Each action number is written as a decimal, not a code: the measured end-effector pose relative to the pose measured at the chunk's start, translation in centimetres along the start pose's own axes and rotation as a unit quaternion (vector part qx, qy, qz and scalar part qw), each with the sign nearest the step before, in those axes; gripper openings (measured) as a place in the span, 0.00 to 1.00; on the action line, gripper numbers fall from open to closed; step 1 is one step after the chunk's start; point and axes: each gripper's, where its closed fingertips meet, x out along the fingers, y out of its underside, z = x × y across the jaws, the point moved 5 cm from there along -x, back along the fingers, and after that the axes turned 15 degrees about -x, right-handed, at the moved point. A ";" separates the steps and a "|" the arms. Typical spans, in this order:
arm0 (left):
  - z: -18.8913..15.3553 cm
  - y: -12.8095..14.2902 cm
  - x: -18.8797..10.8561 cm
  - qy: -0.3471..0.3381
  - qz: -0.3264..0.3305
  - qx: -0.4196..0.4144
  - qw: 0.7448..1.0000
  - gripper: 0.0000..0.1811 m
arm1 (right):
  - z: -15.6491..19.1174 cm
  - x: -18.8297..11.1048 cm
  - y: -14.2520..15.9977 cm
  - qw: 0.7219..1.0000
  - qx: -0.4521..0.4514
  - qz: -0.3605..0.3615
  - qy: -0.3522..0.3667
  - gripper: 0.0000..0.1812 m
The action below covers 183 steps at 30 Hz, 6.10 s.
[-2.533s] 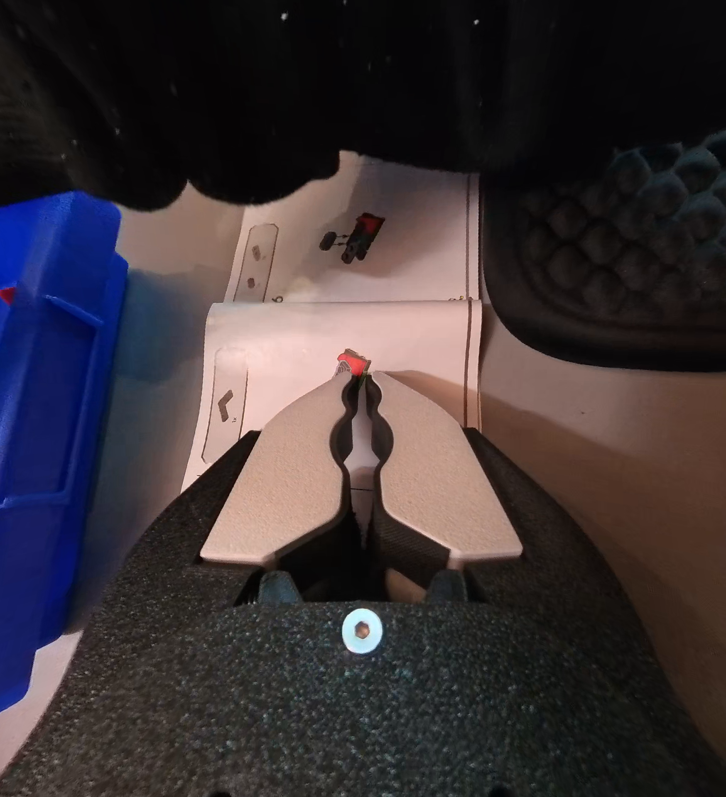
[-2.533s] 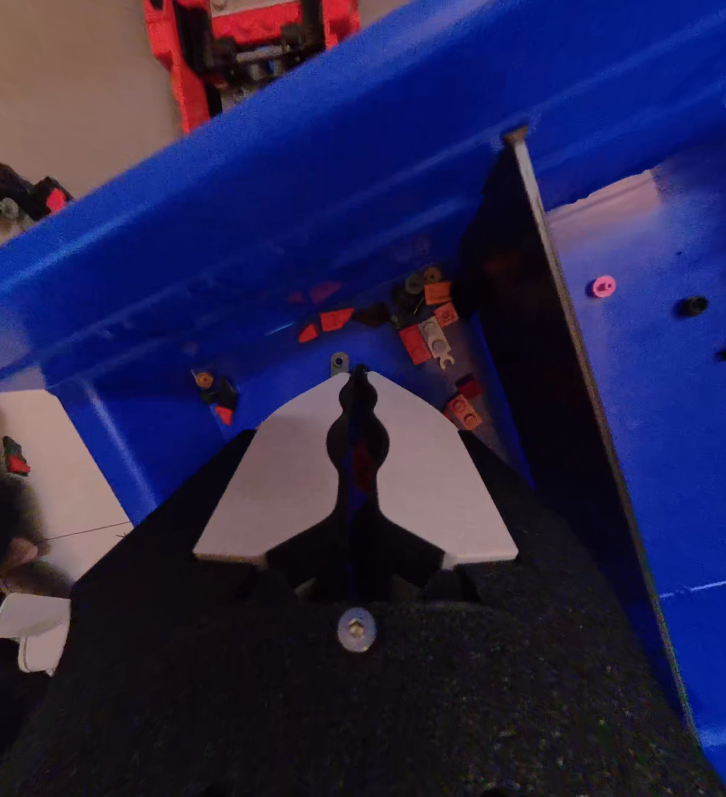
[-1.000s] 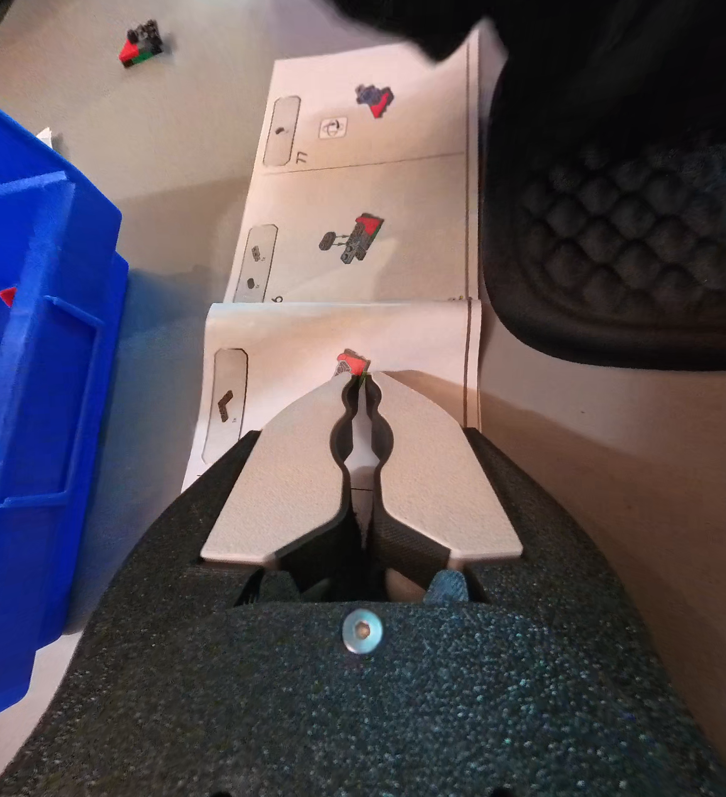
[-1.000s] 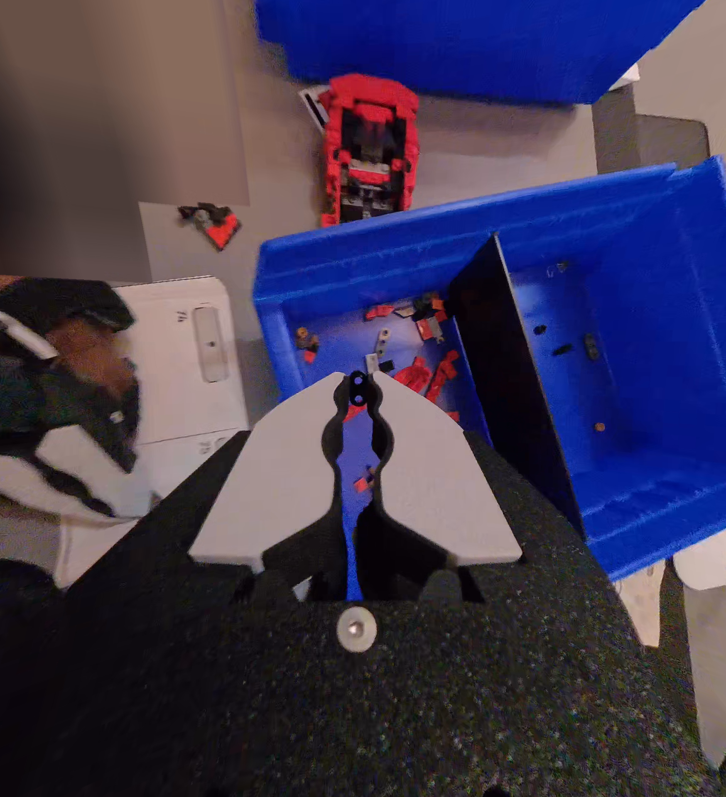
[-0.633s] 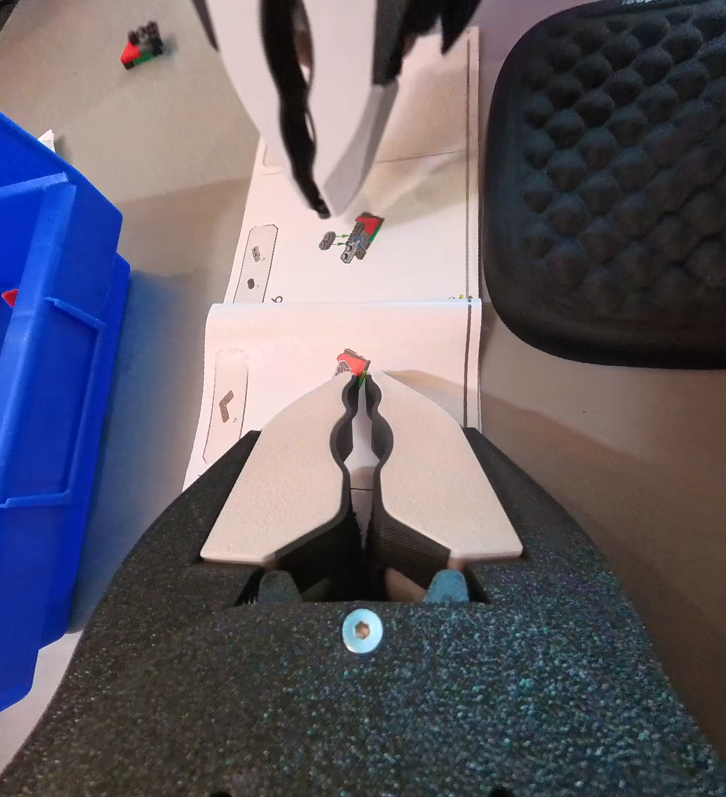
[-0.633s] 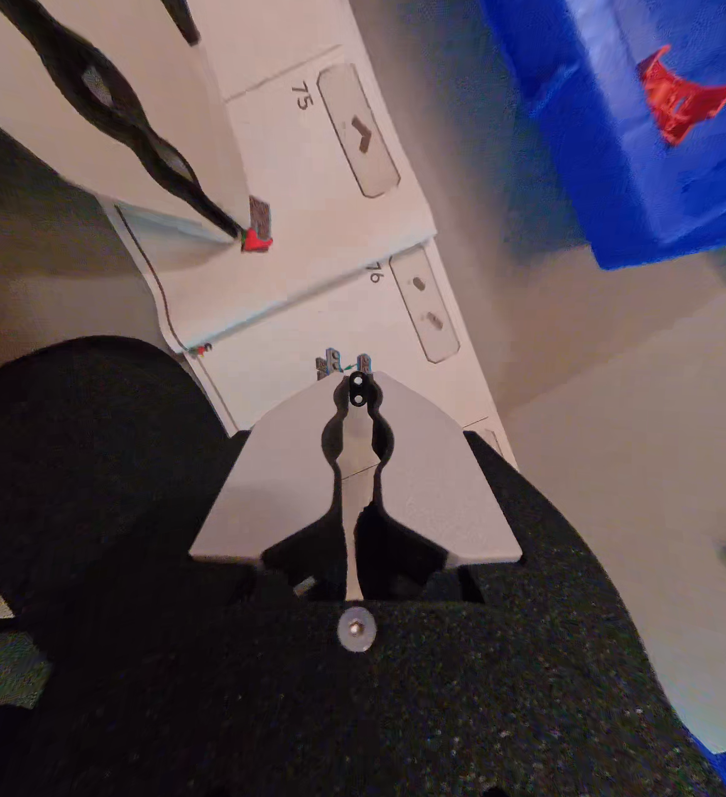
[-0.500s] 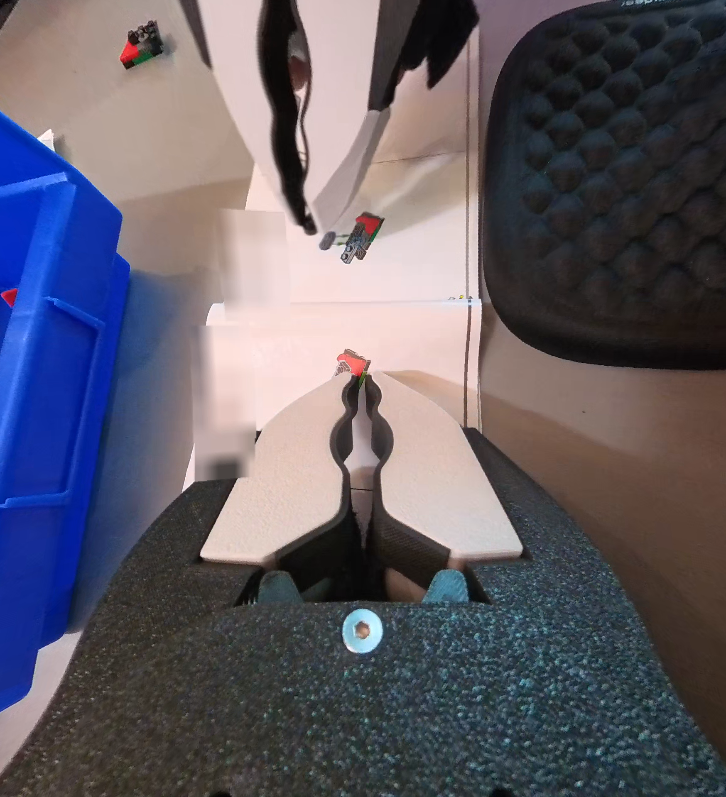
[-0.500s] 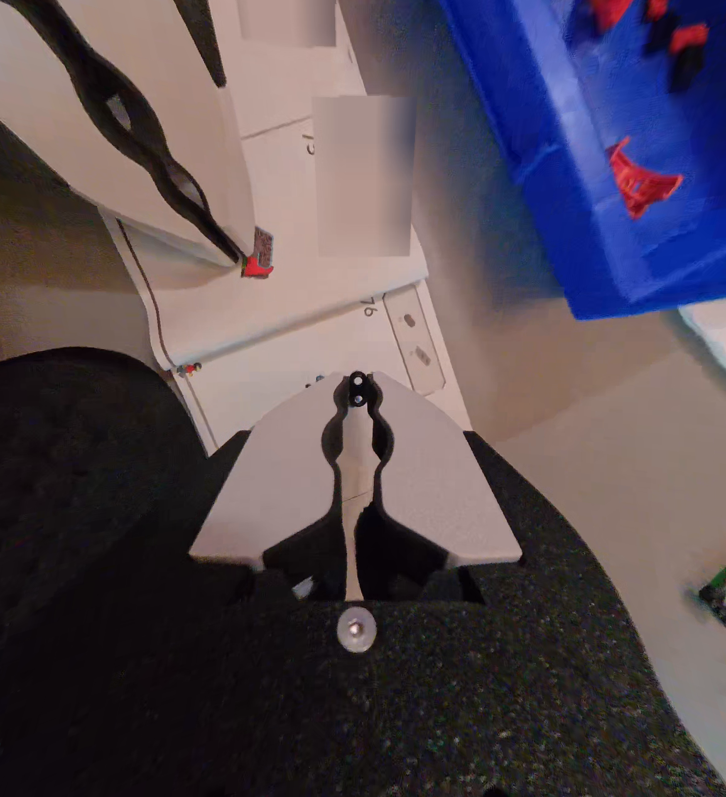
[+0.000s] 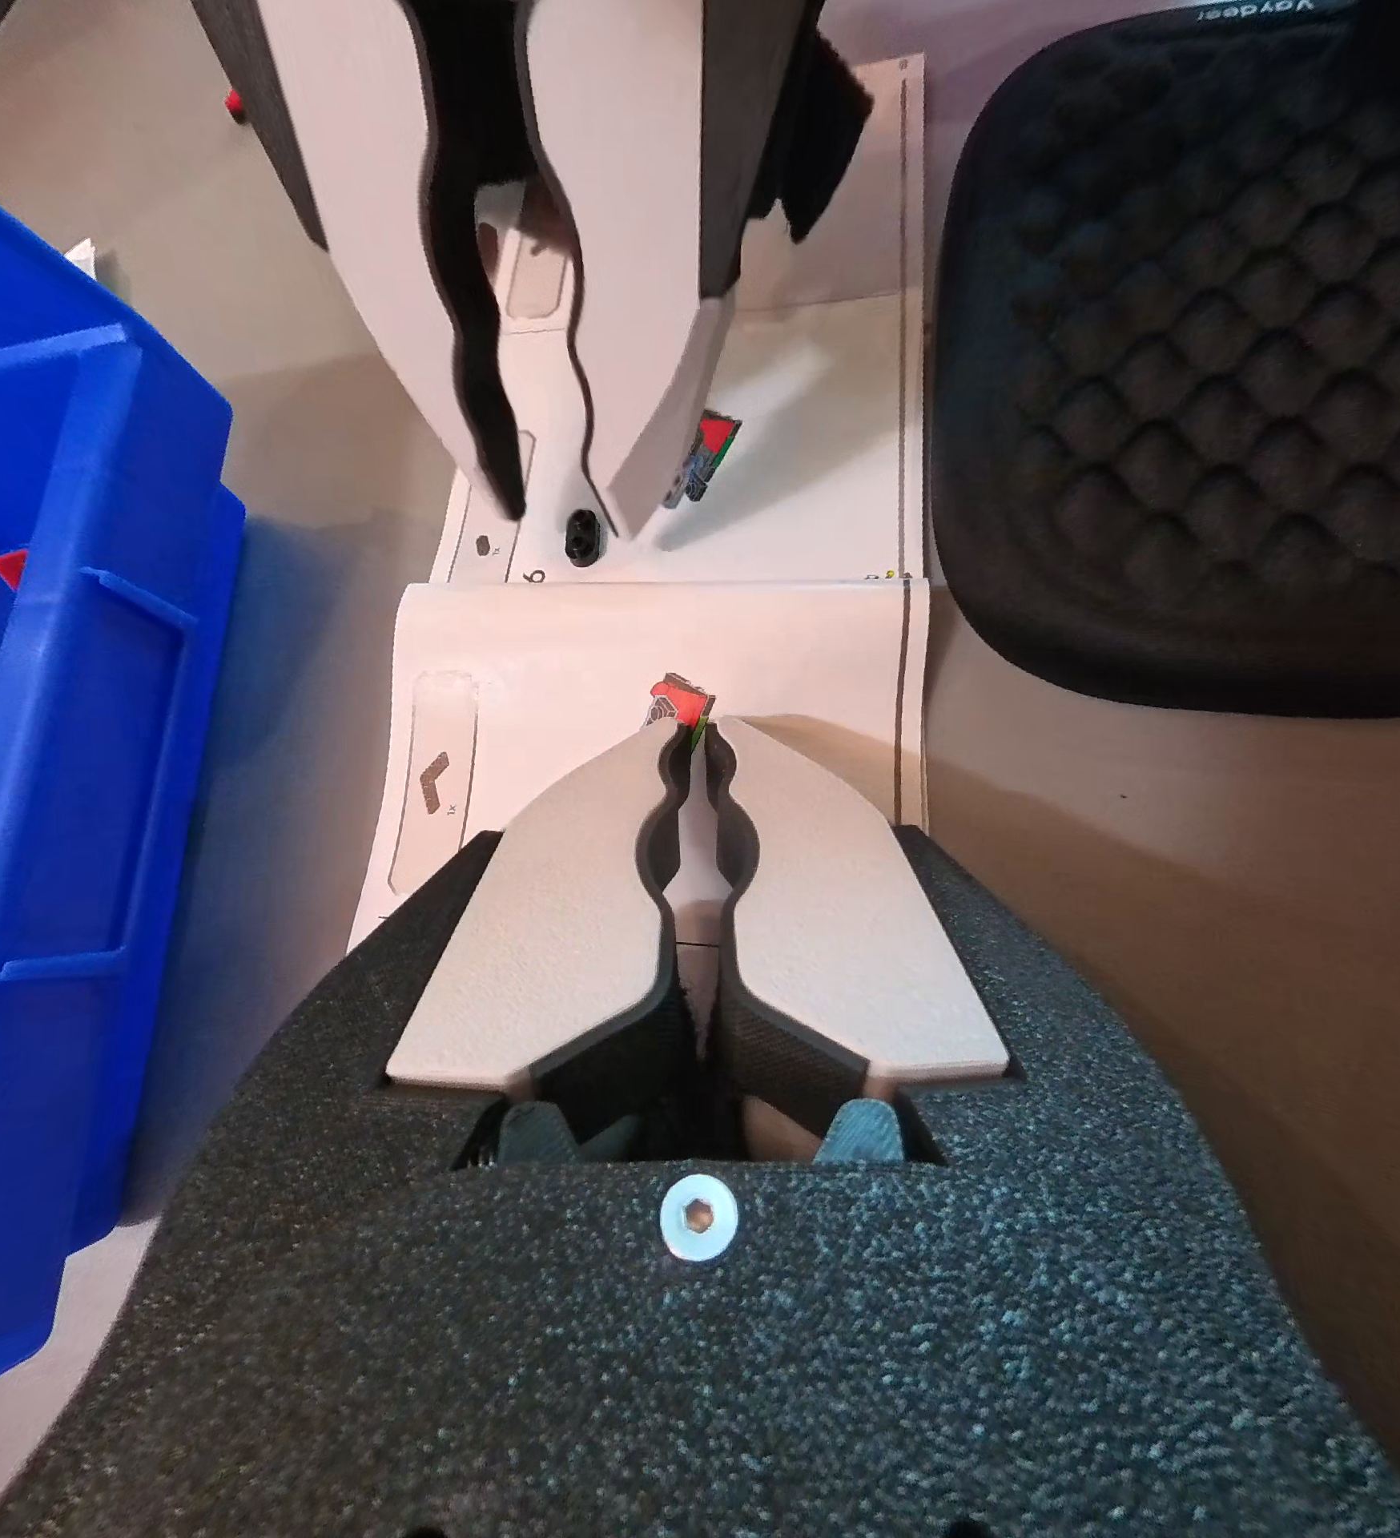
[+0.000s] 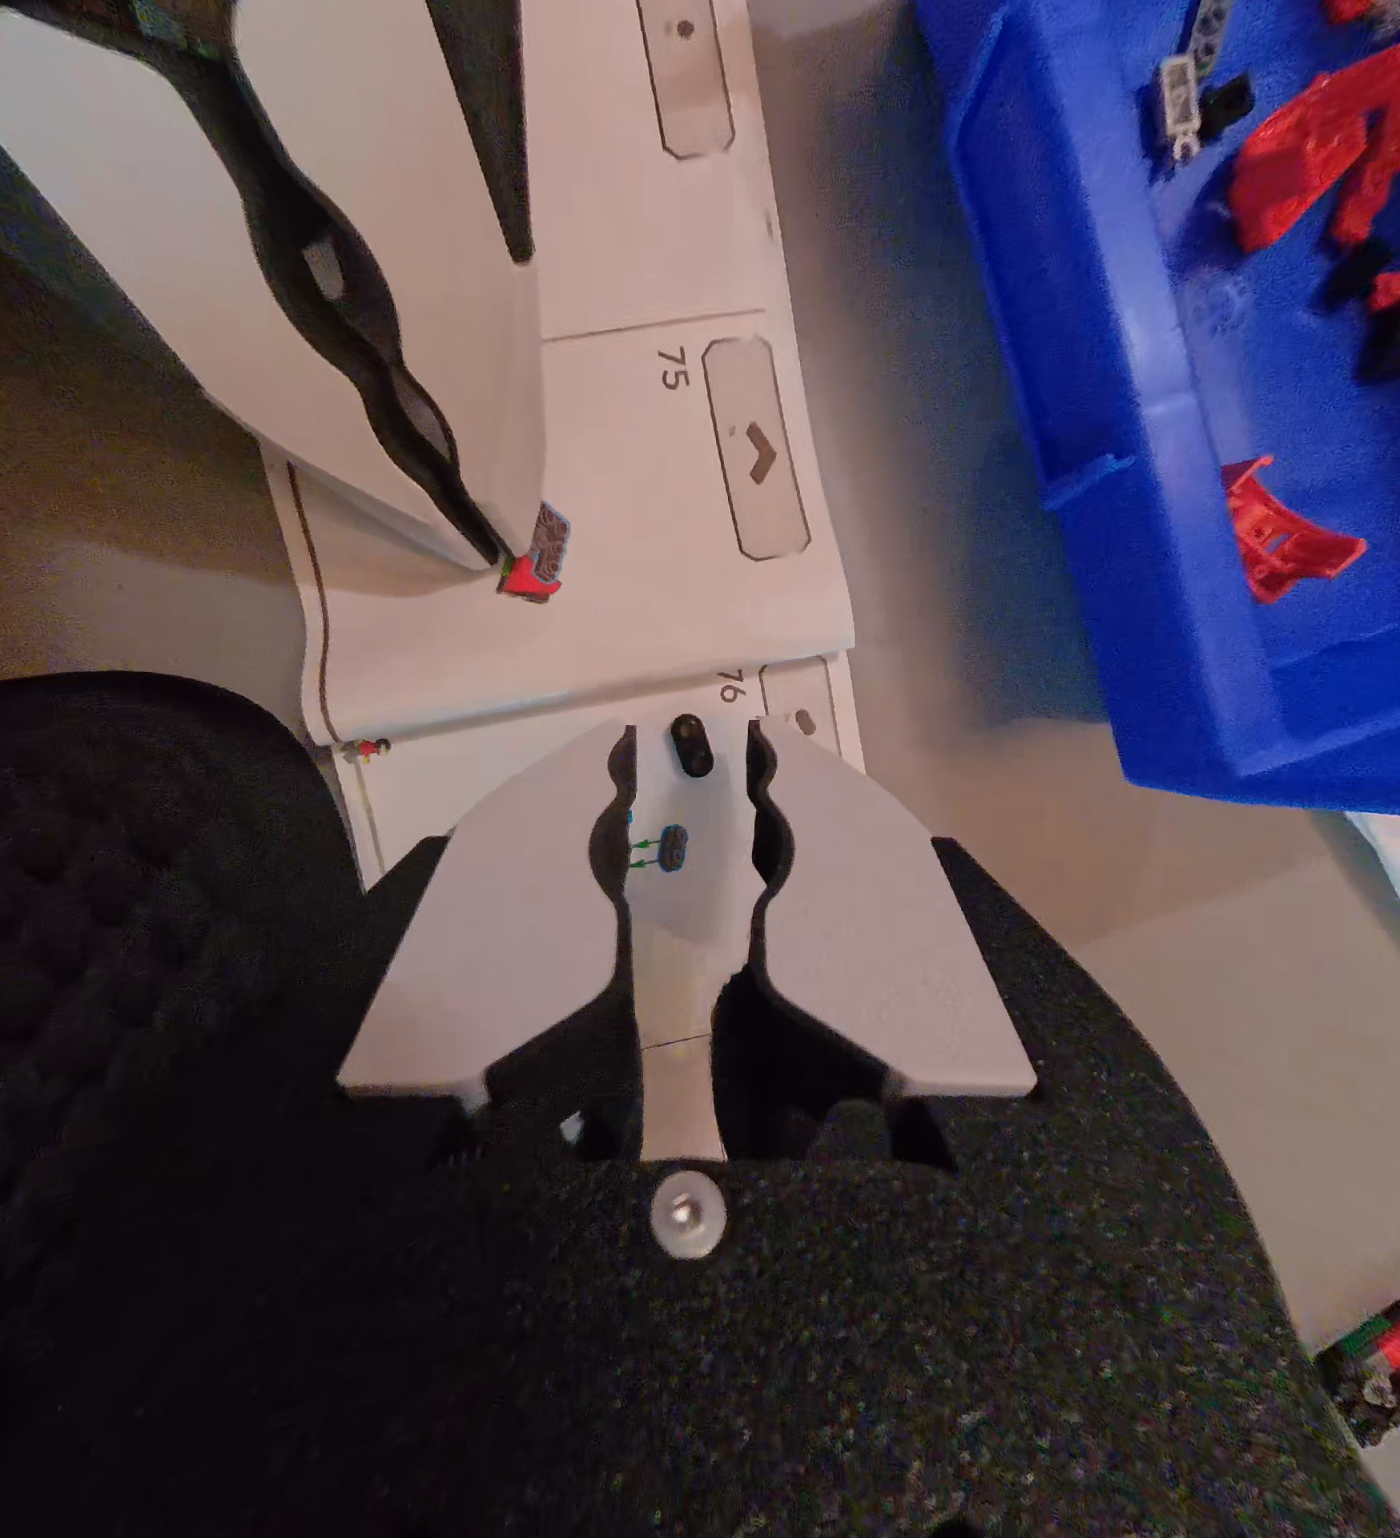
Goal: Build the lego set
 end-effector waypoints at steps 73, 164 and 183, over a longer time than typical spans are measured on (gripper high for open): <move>-0.1 0.0 0.1 -0.008 -0.002 0.012 1.000 0.01 | 0.3 -4.3 0.8 0.960 0.255 -0.008 0.115 0.04; -0.1 0.0 0.1 -0.010 -0.003 0.014 1.000 0.01 | -13.0 -1.2 -10.9 0.984 0.100 -0.146 -0.030 0.03; -0.1 0.1 0.1 -0.009 -0.002 0.015 1.000 0.01 | -0.1 -4.8 10.6 0.884 0.467 -0.006 0.022 0.03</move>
